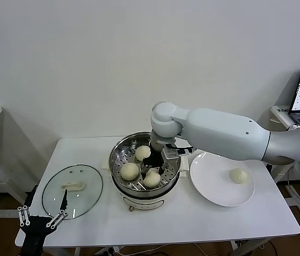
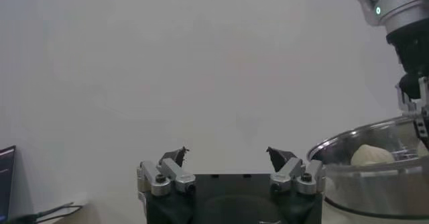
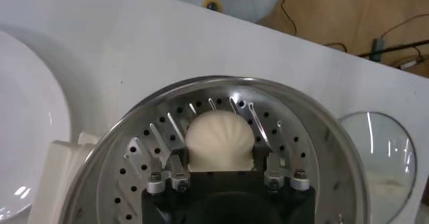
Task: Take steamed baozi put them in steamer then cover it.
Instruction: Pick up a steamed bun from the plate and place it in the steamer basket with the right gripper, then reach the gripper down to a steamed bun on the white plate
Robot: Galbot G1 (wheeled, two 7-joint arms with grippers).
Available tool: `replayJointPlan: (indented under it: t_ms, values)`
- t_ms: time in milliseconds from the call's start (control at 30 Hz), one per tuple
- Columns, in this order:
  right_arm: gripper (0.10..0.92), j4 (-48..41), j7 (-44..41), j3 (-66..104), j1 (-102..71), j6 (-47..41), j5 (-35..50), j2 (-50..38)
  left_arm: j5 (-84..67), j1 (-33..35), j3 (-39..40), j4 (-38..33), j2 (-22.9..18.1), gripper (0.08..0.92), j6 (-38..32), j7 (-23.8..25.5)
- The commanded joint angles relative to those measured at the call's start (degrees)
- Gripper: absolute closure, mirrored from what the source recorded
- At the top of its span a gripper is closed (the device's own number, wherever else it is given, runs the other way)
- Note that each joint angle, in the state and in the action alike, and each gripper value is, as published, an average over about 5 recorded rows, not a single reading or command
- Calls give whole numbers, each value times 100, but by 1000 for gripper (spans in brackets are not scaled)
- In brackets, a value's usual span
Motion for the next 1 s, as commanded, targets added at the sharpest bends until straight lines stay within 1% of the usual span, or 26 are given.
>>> replayJointPlan:
  t_ms: [33, 233, 400, 600, 733, 800, 867, 933, 1000]
  values:
    - [371, -14, -133, -31, -56, 75, -30, 89, -30, -1, -22, -11, 2, 177, -6, -4]
    - [304, -47, -280, -112, -59, 3, -36, 126, -71, -24, -62, 17, 20, 177, -20, -10]
    - [216, -31, -170, -96, -89, -72, -166, 159, -93, -51, -57, 9, 10, 177, -16, -14]
    - [203, 19, -112, 79, -50, -124, -241, 107, -95, -48, -75, 5, 9, 177, -22, -12]
    - [202, 87, -243, 397, 91, -235, -97, -149, -94, -43, -76, 0, 11, 177, -12, -9]
    - [203, 160, -358, 541, 286, -628, 99, -394, -84, -34, -63, -1, 17, 177, 4, 1]
    - [203, 161, -482, 712, 489, -1254, 417, -695, -67, -27, -41, 2, 23, 177, 18, 13]
    - [203, 37, -502, 936, 617, -2049, 752, -1002, -51, -32, -16, 9, 28, 177, 22, 15]
    - [203, -243, -437, 1133, 680, -3034, 1295, -1314, -42, -44, 11, 15, 31, 177, 23, 13]
